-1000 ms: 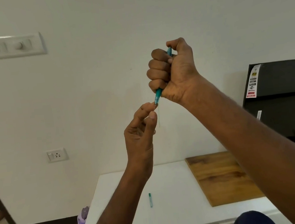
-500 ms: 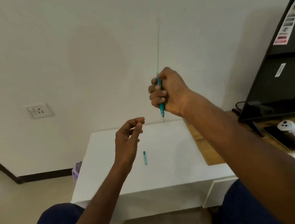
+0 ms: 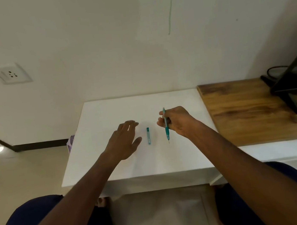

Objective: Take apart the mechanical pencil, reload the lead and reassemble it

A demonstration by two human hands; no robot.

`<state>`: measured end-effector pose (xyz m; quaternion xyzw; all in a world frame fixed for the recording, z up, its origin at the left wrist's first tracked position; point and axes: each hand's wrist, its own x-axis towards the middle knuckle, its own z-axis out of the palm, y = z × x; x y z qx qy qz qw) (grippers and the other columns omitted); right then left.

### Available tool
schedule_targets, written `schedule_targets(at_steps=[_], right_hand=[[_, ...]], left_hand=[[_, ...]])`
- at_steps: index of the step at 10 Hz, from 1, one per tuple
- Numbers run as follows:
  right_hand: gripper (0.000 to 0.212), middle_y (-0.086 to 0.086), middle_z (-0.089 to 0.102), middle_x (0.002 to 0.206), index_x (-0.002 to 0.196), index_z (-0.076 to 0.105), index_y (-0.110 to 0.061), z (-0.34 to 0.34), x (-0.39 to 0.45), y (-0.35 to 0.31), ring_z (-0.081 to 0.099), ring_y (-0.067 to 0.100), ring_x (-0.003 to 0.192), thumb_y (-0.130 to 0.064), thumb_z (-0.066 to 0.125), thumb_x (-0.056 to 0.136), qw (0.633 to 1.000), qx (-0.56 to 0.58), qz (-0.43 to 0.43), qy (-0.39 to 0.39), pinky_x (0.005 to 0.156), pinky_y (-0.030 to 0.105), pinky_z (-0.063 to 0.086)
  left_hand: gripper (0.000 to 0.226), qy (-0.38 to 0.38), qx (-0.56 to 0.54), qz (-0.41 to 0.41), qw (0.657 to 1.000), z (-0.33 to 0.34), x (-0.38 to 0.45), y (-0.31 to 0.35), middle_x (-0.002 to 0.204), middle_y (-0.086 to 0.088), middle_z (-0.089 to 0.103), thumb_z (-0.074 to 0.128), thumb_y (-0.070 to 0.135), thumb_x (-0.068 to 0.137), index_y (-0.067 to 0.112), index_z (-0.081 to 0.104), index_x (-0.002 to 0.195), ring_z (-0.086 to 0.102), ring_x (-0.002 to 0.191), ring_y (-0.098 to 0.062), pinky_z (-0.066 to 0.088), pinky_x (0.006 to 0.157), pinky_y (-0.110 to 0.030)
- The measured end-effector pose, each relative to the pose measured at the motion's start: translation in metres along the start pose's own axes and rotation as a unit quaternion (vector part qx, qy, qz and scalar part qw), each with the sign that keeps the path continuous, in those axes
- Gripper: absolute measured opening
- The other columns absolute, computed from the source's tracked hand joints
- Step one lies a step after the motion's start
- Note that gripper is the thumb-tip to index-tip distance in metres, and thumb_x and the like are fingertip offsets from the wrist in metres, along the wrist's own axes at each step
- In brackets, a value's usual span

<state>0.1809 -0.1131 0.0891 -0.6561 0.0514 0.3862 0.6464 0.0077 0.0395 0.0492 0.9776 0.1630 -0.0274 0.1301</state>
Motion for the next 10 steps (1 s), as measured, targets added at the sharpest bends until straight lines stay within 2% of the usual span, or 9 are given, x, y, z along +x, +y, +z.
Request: schedule_targets(at_steps=[2,3,4,5,6,7,8,9,10], right_hand=[[0.003,0.014,0.077,0.104,0.097,0.075,-0.005,-0.01,0.038,0.03,0.075,0.024,0.085,-0.007,0.076,0.096,0.991,-0.124,-0.019,0.048,0.077,0.04,0.067],[0.005,0.012,0.078,0.098,0.096,0.075,-0.006,-0.014,0.05,0.038,0.075,0.019,0.073,-0.007,0.079,0.094,0.988,-0.14,-0.038,0.058,0.072,0.032,0.065],[0.016,0.008,0.079,0.092,0.106,0.076,-0.003,-0.017,0.054,0.04,0.078,0.014,0.067,-0.01,0.081,0.093,0.984,-0.154,-0.061,0.059,0.071,0.026,0.065],[0.017,0.005,0.08,0.09,0.107,0.077,-0.007,-0.016,0.053,0.045,0.078,0.009,0.064,-0.015,0.082,0.093,0.972,-0.204,-0.096,0.069,0.061,0.016,0.061],[0.018,0.006,0.081,0.095,0.107,0.079,-0.008,-0.016,0.054,0.053,0.079,0.014,0.072,-0.017,0.084,0.091,0.957,-0.257,-0.115,0.07,0.071,0.022,0.065],[0.017,0.006,0.082,0.088,0.099,0.081,-0.009,-0.017,0.056,0.062,0.079,0.014,0.068,-0.018,0.089,0.087,0.943,-0.282,-0.161,0.072,0.077,0.028,0.067],[0.02,0.002,0.08,0.077,0.088,0.081,-0.012,-0.017,0.057,0.069,0.076,0.013,0.062,-0.029,0.09,0.085,0.91,-0.333,-0.224,0.109,0.072,0.023,0.064],[0.021,0.001,0.077,0.081,0.092,0.078,-0.011,-0.024,0.058,0.08,0.073,0.016,0.071,-0.031,0.077,0.097,0.857,-0.387,-0.304,0.151,0.077,0.031,0.063],[0.024,0.009,0.075,0.12,0.124,0.072,-0.014,-0.035,0.049,0.088,0.069,0.027,0.111,-0.027,0.059,0.108,0.736,-0.537,-0.376,0.167,0.1,0.039,0.057]], left_hand=[[0.074,-0.047,0.056,0.007,0.997,0.022,0.026,0.007,0.183,-0.005,0.004,0.046,0.045,0.113,0.013,0.016,0.172,0.014,0.168,-0.028,0.025,0.134,-0.043],[0.077,-0.069,0.063,0.0,0.996,0.032,0.03,0.003,0.183,-0.006,-0.001,0.044,0.047,0.114,0.011,0.009,0.173,0.008,0.169,-0.028,0.018,0.136,-0.043],[0.079,-0.077,0.071,-0.004,0.994,0.04,0.029,-0.002,0.183,-0.008,-0.003,0.041,0.048,0.114,0.01,0.006,0.173,0.005,0.17,-0.029,0.016,0.136,-0.045],[0.079,-0.078,0.063,-0.007,0.995,0.047,0.029,-0.006,0.183,-0.006,-0.006,0.04,0.049,0.114,0.012,0.003,0.173,0.002,0.17,-0.029,0.016,0.137,-0.046],[0.079,-0.072,0.05,-0.011,0.996,0.052,0.028,-0.007,0.183,-0.006,-0.009,0.038,0.049,0.114,0.013,0.0,0.173,-0.003,0.17,-0.027,0.014,0.137,-0.047],[0.077,-0.057,0.04,-0.006,0.998,0.06,0.023,-0.008,0.182,-0.005,-0.014,0.029,0.051,0.115,0.015,-0.004,0.173,-0.008,0.17,-0.026,0.011,0.137,-0.048],[0.075,-0.034,0.037,-0.002,0.999,0.065,0.019,-0.011,0.182,-0.002,-0.017,0.023,0.053,0.114,0.018,-0.008,0.173,-0.012,0.169,-0.023,0.007,0.138,-0.048],[0.074,0.008,0.028,0.0,1.0,0.077,0.014,-0.012,0.182,0.0,-0.016,0.019,0.055,0.113,0.022,-0.007,0.173,-0.013,0.169,-0.022,0.006,0.137,-0.05],[0.08,0.053,0.03,-0.036,0.997,0.081,0.013,-0.012,0.183,0.0,-0.016,0.025,0.061,0.111,0.023,-0.006,0.174,-0.014,0.169,-0.024,0.0,0.137,-0.055]])
